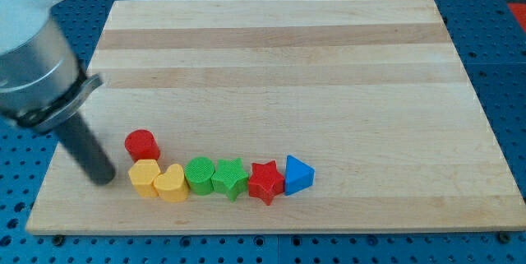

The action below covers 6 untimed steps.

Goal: Separate the yellow blocks from each other

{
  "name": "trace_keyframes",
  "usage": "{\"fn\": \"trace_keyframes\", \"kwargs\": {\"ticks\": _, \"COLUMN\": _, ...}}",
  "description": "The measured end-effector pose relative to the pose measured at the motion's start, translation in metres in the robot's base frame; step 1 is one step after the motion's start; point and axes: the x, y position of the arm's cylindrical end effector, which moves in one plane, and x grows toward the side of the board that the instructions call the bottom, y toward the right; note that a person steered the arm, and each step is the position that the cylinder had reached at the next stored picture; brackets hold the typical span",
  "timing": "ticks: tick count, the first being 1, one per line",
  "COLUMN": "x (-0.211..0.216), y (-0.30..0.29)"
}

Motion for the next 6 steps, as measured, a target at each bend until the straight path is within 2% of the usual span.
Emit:
{"fn": "trace_keyframes", "kwargs": {"ticks": 1, "x": 0.045, "y": 0.001}}
{"fn": "trace_keyframes", "kwargs": {"ticks": 2, "x": 0.034, "y": 0.025}}
{"fn": "trace_keyframes", "kwargs": {"ticks": 3, "x": -0.014, "y": 0.034}}
{"fn": "trace_keyframes", "kwargs": {"ticks": 4, "x": -0.034, "y": 0.024}}
{"fn": "trace_keyframes", "kwargs": {"ticks": 5, "x": 0.016, "y": 0.014}}
{"fn": "trace_keyframes", "kwargs": {"ticks": 6, "x": 0.037, "y": 0.04}}
